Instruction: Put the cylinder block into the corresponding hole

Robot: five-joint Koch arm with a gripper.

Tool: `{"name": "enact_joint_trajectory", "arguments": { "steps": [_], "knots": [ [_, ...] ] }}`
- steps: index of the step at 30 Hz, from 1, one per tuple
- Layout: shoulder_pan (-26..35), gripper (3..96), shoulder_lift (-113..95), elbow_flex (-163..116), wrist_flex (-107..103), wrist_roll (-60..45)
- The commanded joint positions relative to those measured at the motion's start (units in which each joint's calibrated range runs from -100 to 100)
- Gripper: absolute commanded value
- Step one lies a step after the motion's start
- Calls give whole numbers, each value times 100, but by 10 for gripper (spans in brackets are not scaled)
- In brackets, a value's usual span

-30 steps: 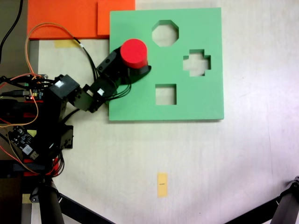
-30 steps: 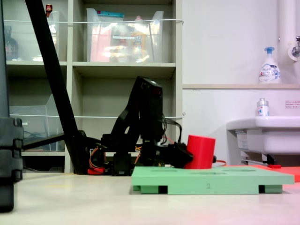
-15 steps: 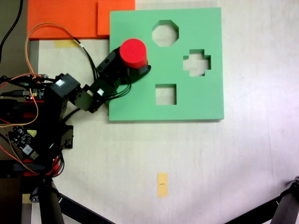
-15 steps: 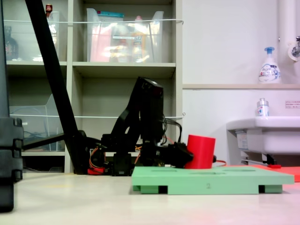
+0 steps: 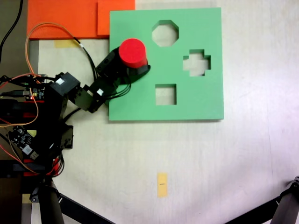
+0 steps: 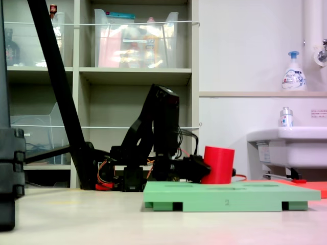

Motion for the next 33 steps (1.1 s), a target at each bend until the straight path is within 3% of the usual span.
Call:
{"name": "enact_joint_trajectory", "arguments": {
  "steps": [1, 7, 10, 14, 18, 25, 33],
  "knots": [
    [181, 385, 331, -169, 0, 156],
    [234, 393, 582, -179, 0, 156],
    [200, 449, 820, -169, 0, 161],
    [166, 592, 931, -189, 0, 215],
    [137, 604, 1085, -239, 0, 215],
    [132, 821, 1267, -239, 0, 117],
    [142, 821, 1294, -289, 0, 112]
  ]
}}
